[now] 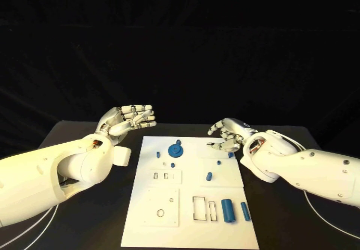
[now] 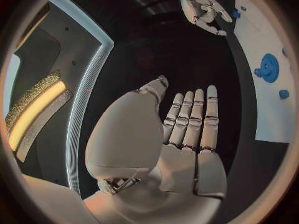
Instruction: Assemble the parts on the task board
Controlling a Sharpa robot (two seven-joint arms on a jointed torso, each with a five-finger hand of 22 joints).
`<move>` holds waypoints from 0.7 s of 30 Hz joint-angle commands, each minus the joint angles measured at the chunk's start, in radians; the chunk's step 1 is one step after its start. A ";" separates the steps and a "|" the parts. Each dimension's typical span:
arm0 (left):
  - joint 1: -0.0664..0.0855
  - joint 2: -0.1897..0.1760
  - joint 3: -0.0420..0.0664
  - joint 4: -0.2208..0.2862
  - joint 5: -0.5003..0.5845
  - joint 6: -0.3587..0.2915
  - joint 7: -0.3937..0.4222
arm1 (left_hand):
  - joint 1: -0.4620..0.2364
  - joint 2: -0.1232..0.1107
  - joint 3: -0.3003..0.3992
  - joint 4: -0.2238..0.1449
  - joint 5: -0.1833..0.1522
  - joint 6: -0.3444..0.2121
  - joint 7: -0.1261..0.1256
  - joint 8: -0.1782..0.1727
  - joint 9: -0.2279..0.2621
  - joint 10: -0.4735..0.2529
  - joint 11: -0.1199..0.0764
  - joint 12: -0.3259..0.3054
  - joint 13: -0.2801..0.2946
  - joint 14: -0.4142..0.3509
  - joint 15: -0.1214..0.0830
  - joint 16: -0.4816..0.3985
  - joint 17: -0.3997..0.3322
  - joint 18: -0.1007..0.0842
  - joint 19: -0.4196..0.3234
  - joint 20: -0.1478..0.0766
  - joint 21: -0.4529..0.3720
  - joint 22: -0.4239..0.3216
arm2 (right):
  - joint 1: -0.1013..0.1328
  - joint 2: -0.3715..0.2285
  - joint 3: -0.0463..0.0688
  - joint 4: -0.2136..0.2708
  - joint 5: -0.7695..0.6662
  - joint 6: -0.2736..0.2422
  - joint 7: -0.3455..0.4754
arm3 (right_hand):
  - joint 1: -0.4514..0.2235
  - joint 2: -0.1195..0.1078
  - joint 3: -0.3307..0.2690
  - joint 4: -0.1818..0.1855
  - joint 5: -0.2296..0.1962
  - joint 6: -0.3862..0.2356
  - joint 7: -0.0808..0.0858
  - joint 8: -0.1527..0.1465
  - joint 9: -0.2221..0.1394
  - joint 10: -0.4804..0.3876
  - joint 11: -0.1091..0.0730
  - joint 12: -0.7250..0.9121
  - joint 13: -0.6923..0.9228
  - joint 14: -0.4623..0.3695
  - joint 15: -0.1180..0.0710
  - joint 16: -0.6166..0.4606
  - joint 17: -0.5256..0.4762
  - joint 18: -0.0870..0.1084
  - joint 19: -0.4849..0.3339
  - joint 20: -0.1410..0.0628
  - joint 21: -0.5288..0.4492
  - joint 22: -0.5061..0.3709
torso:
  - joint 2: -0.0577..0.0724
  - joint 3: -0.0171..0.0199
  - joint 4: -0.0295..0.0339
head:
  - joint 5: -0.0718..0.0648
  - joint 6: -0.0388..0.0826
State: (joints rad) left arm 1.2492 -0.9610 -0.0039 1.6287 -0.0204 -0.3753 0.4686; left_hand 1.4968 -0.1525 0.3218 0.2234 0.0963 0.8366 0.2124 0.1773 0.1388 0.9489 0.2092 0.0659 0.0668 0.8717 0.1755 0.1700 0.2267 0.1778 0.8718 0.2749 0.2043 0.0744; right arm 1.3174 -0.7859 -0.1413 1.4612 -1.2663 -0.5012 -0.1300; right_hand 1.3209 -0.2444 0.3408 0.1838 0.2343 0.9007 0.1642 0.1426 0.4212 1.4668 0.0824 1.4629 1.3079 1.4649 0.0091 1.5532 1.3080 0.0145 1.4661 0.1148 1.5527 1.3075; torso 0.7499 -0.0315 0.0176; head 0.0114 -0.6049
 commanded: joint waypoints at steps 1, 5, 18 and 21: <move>0.001 0.005 0.000 -0.005 0.002 0.022 0.005 | -0.006 0.003 0.001 -0.007 -0.003 -0.008 0.038 -0.003 0.002 -0.009 -0.001 -0.001 -0.001 -0.005 -0.001 -0.005 0.002 0.005 -0.004 0.003 -0.003 -0.001 | 0.001 -0.033 0.000 0.001 0.102 0.028 0.114 | 0.023 -0.002 0.000 -0.013 -0.006 0.003 0.001 -0.008 -0.003 -0.002 0.000 -0.010 0.154 0.096 0.001 0.003 0.217 -0.006 0.083 0.001 -0.008 0.237 | -0.003 0.0072 -0.0082 | -0.004 -0.002; 0.000 0.011 0.000 -0.012 0.002 0.027 0.005 | -0.006 0.003 0.001 -0.007 -0.003 -0.008 0.038 -0.003 0.002 -0.009 -0.001 -0.001 -0.001 -0.005 -0.001 -0.005 0.002 0.005 -0.004 0.003 -0.003 -0.001 | -0.003 -0.071 -0.001 -0.023 0.119 0.060 0.150 | 0.060 -0.007 -0.001 -0.036 -0.007 -0.003 0.005 -0.016 -0.007 -0.013 0.002 -0.021 0.145 0.099 0.003 0.008 0.234 -0.008 0.089 0.003 -0.001 0.244 | -0.005 0.0108 -0.0115 | -0.009 -0.001; -0.001 0.021 -0.002 -0.032 0.002 0.032 0.004 | -0.005 0.004 0.002 -0.009 -0.003 -0.007 0.038 -0.002 0.002 -0.009 -0.002 -0.001 -0.001 -0.004 -0.001 -0.004 0.002 0.005 -0.004 0.003 -0.003 -0.001 | -0.049 -0.095 -0.004 -0.104 0.107 0.126 0.193 | 0.065 -0.013 -0.013 -0.039 -0.009 -0.011 0.008 -0.022 -0.010 -0.020 0.005 -0.028 0.139 0.102 0.006 0.012 0.244 -0.009 0.091 0.005 0.001 0.247 | -0.004 0.0118 -0.0093 | -0.010 -0.013; -0.001 0.021 -0.002 -0.034 0.002 0.031 0.004 | -0.005 0.004 0.002 -0.009 -0.003 -0.007 0.038 -0.002 0.002 -0.009 -0.002 -0.001 -0.001 -0.004 -0.001 -0.004 0.002 0.005 -0.004 0.003 -0.003 -0.001 | -0.055 -0.094 -0.004 -0.111 0.105 0.131 0.192 | 0.063 -0.010 -0.015 -0.038 -0.009 -0.010 0.008 -0.022 -0.010 -0.019 0.006 -0.027 0.140 0.102 0.006 0.012 0.245 -0.010 0.093 0.005 0.003 0.249 | -0.005 0.0107 -0.0096 | -0.006 -0.016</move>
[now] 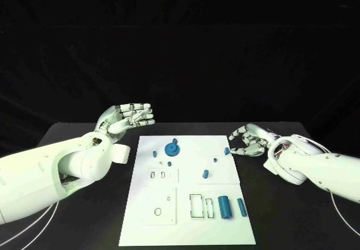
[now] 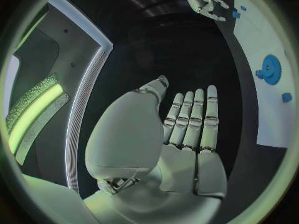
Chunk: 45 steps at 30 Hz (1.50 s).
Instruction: Assemble the parts on the task board
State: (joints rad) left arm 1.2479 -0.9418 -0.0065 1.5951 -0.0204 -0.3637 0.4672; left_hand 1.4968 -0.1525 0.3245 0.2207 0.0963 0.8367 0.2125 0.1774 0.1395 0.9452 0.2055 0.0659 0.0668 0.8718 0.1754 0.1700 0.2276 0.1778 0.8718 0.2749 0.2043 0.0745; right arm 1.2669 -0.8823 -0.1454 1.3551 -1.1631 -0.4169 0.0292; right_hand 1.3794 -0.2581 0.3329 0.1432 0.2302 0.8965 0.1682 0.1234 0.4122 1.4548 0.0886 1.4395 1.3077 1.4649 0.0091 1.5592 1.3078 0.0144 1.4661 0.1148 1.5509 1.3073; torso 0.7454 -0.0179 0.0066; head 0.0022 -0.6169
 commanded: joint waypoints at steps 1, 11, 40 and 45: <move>0.000 0.002 0.001 -0.001 0.002 0.019 0.006 | -0.005 0.004 -0.001 -0.006 -0.003 -0.007 0.038 -0.002 0.001 -0.005 0.002 -0.001 -0.001 -0.004 -0.001 -0.004 0.001 0.005 -0.004 0.003 -0.003 -0.001 | -0.006 0.003 -0.001 -0.007 -0.001 0.047 0.032 | 0.003 0.006 -0.009 0.005 -0.007 -0.006 0.004 -0.003 -0.001 -0.008 0.000 -0.005 0.140 0.102 0.006 0.006 0.245 -0.010 0.093 0.006 0.006 0.250 | 0.000 -0.0030 0.0013 | 0.004 -0.003; 0.000 0.004 0.000 -0.004 0.002 0.020 0.006 | -0.005 0.004 -0.001 -0.006 -0.003 -0.007 0.038 -0.002 0.001 -0.005 0.002 -0.001 -0.001 -0.004 -0.001 -0.004 0.001 0.005 -0.004 0.003 -0.003 -0.001 | -0.024 0.028 -0.003 -0.039 -0.008 0.043 0.021 | -0.001 0.016 -0.014 0.012 -0.008 -0.002 0.004 -0.003 -0.001 -0.003 0.000 0.000 0.144 0.102 0.007 0.007 0.248 -0.011 0.097 0.007 0.010 0.254 | -0.001 -0.0026 0.0004 | 0.008 -0.010; 0.000 0.006 0.000 -0.008 0.002 0.019 0.001 | -0.004 0.004 0.001 -0.009 -0.003 -0.008 0.038 -0.002 0.002 -0.006 0.002 -0.001 -0.001 -0.004 -0.001 -0.004 0.002 0.005 -0.004 0.003 -0.003 -0.001 | -0.041 0.070 -0.003 -0.075 -0.001 0.059 0.009 | 0.002 0.066 0.060 0.020 -0.017 0.068 -0.014 0.026 0.001 0.025 -0.016 0.027 0.167 0.103 -0.007 0.008 0.252 -0.014 0.105 -0.004 0.020 0.263 | -0.002 -0.0034 -0.0017 | 0.018 -0.015; 0.000 0.006 0.000 -0.008 0.002 0.020 0.000 | -0.004 0.004 0.001 -0.009 -0.003 -0.008 0.038 -0.002 0.002 -0.006 0.002 -0.001 -0.001 -0.004 -0.001 -0.004 0.002 0.005 -0.004 0.003 -0.003 -0.001 | -0.041 0.072 -0.003 -0.077 -0.001 0.057 0.006 | 0.002 0.069 0.067 0.020 -0.019 0.070 -0.015 0.027 0.001 0.027 -0.017 0.030 0.169 0.104 -0.008 0.008 0.253 -0.014 0.105 -0.006 0.020 0.263 | -0.002 -0.0030 -0.0014 | 0.018 -0.016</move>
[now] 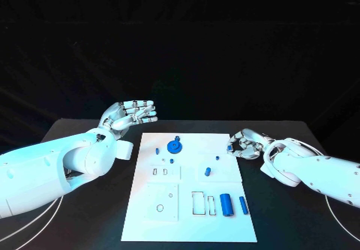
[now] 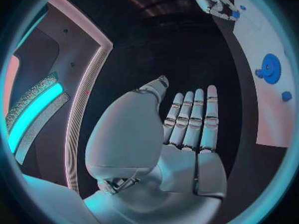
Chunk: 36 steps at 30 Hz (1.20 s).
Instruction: Assemble the parts on the task board
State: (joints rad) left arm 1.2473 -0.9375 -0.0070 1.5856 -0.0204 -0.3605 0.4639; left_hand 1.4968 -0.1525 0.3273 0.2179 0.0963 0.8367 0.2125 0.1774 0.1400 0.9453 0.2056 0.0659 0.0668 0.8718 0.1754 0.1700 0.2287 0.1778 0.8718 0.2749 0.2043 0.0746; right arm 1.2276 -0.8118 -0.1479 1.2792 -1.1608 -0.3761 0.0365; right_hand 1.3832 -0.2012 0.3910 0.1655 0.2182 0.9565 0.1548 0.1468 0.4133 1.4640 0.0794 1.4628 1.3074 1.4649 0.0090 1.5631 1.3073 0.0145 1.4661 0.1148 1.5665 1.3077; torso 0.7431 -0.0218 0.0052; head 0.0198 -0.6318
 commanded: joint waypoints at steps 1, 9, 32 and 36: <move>0.001 0.002 0.001 0.001 0.002 0.017 0.003 | -0.004 0.004 -0.001 -0.006 -0.003 -0.008 0.038 -0.002 0.001 -0.006 0.002 -0.001 -0.001 -0.004 -0.001 -0.004 0.001 0.005 -0.004 0.003 -0.003 -0.002 | -0.002 0.002 -0.001 -0.001 -0.003 0.015 -0.001 | -0.002 0.014 0.013 -0.003 -0.008 0.013 -0.002 0.005 0.000 0.019 -0.009 0.007 0.170 0.104 -0.009 0.005 0.254 -0.014 0.105 -0.006 0.004 0.263 | 0.000 0.0009 0.0002 | 0.000 -0.001; 0.001 0.002 0.001 0.001 0.002 0.016 0.001 | -0.003 0.005 0.000 -0.007 -0.003 -0.009 0.039 -0.003 0.001 -0.007 0.002 -0.001 -0.001 -0.004 -0.001 -0.005 0.002 0.005 -0.004 0.003 -0.003 -0.002 | -0.002 0.004 -0.001 -0.002 -0.006 -0.022 -0.002 | -0.004 0.047 0.073 -0.021 -0.061 0.066 -0.028 0.045 0.013 0.031 -0.032 0.017 0.180 0.104 -0.031 0.005 0.254 -0.014 0.105 -0.025 0.004 0.263 | 0.000 0.0005 -0.0004 | 0.000 -0.001; 0.001 0.010 -0.004 -0.019 0.002 0.018 -0.005 | -0.005 0.005 0.001 -0.008 -0.003 -0.012 0.041 -0.004 0.001 -0.010 0.004 -0.002 -0.001 -0.005 0.000 -0.005 0.002 0.005 -0.004 0.003 -0.003 -0.002 | 0.038 0.030 0.003 0.175 -0.076 -0.206 -0.183 | -0.055 0.064 0.119 -0.025 -0.036 0.067 -0.041 0.081 0.031 0.039 -0.045 0.021 0.185 0.103 -0.041 0.004 0.251 -0.014 0.105 -0.038 0.004 0.263 | -0.016 -0.0034 -0.0049 | 0.010 -0.012; 0.001 0.020 -0.007 -0.031 0.002 0.021 -0.007 | -0.005 0.005 0.001 -0.008 -0.003 -0.012 0.041 -0.004 0.001 -0.010 0.004 -0.002 -0.001 -0.005 0.000 -0.005 0.002 0.005 -0.004 0.003 -0.003 -0.002 | 0.043 0.064 0.003 0.227 -0.099 -0.200 -0.234 | -0.061 0.068 0.124 -0.023 -0.031 0.064 -0.040 0.082 0.031 0.038 -0.044 0.019 0.184 0.103 -0.040 0.003 0.250 -0.014 0.105 -0.038 0.004 0.263 | -0.023 -0.0063 -0.0036 | 0.018 -0.020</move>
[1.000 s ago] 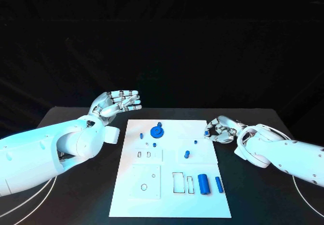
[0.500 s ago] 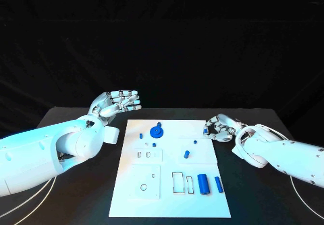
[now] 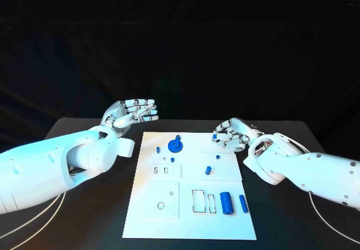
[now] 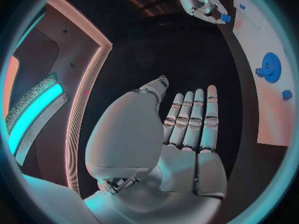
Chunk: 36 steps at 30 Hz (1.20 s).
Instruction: Assemble the parts on the task board
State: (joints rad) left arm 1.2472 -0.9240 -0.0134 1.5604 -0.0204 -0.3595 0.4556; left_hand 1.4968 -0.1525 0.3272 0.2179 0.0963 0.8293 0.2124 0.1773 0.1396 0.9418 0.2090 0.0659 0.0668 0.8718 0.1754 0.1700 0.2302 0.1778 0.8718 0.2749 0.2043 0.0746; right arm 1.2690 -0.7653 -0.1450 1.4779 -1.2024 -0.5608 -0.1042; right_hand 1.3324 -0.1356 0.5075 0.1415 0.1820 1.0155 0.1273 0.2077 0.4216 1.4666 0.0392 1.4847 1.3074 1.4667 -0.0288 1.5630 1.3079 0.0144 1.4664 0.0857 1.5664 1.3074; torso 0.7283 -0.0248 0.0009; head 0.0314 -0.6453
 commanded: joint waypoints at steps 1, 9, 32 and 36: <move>0.001 0.009 -0.002 -0.008 0.002 0.021 0.001 | -0.005 0.006 0.001 -0.008 -0.003 -0.004 0.041 -0.004 0.001 -0.006 0.000 -0.002 -0.001 -0.004 0.000 -0.005 0.001 0.005 -0.004 0.003 -0.003 -0.002 | 0.001 0.025 0.000 0.035 -0.061 -0.014 -0.101 | -0.013 0.005 0.009 0.002 0.007 0.003 -0.013 0.021 0.023 0.035 -0.004 -0.004 0.184 0.101 -0.002 0.003 0.249 -0.014 0.104 -0.009 0.004 0.263 | -0.009 -0.0038 0.0012 | 0.008 -0.007; 0.000 0.040 -0.010 -0.038 0.002 0.027 -0.002 | -0.005 0.006 0.001 -0.008 -0.003 -0.004 0.041 -0.004 0.001 -0.006 0.000 -0.002 -0.001 -0.004 0.000 -0.005 0.001 0.005 -0.004 0.003 -0.003 -0.002 | -0.017 0.122 -0.009 0.097 -0.105 0.050 -0.199 | -0.018 0.007 0.012 0.004 0.011 0.000 -0.012 0.022 0.024 0.032 -0.004 -0.008 0.180 0.100 -0.002 0.001 0.243 -0.014 0.104 -0.008 0.004 0.263 | -0.023 -0.0141 0.0061 | 0.018 -0.023; 0.000 0.055 -0.014 -0.050 -0.001 0.035 -0.007 | -0.004 0.007 0.004 -0.011 -0.003 -0.003 0.041 -0.003 0.002 -0.004 0.000 0.000 -0.001 -0.002 -0.001 -0.003 0.003 0.005 -0.002 0.002 -0.002 -0.001 | -0.104 0.262 -0.017 0.052 -0.231 0.098 -0.276 | -0.023 0.006 0.020 -0.003 0.024 -0.006 -0.012 0.026 0.027 0.030 -0.003 -0.011 0.178 0.099 -0.002 0.000 0.239 -0.014 0.104 -0.008 0.004 0.263 | -0.021 -0.0149 0.0071 | 0.038 -0.049; 0.000 0.056 -0.014 -0.050 -0.003 0.037 -0.007 | -0.003 0.007 0.004 -0.012 -0.002 -0.003 0.041 -0.003 0.002 -0.004 0.000 0.000 -0.001 -0.002 -0.001 -0.003 0.003 0.005 -0.002 0.002 -0.002 -0.001 | -0.112 0.272 -0.019 0.038 -0.235 0.099 -0.279 | -0.023 0.004 0.020 -0.004 0.025 -0.007 -0.012 0.026 0.027 0.030 -0.003 -0.011 0.179 0.099 -0.002 0.000 0.240 -0.014 0.104 -0.008 0.004 0.263 | -0.022 -0.0143 0.0060 | 0.041 -0.054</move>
State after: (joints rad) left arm 1.2463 -0.8702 -0.0281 1.5086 -0.0212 -0.3444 0.4436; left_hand 1.4968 -0.1525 0.3329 0.2123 0.0963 0.8293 0.2124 0.1773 0.1403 0.9418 0.2090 0.0659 0.0668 0.8718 0.1754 0.1700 0.2321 0.1778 0.8718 0.2749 0.2043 0.0746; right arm 1.1598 -0.4962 -0.1635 1.5197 -1.4023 -0.4808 -0.3691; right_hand 1.3094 -0.1383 0.5236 0.1408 0.2045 1.0082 0.1201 0.2077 0.4215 1.4665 0.0393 1.4803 1.3073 1.4667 -0.0287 1.5630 1.3075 0.0144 1.4662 0.0860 1.5663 1.3078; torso 0.7071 -0.0396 0.0081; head 0.0705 -0.6960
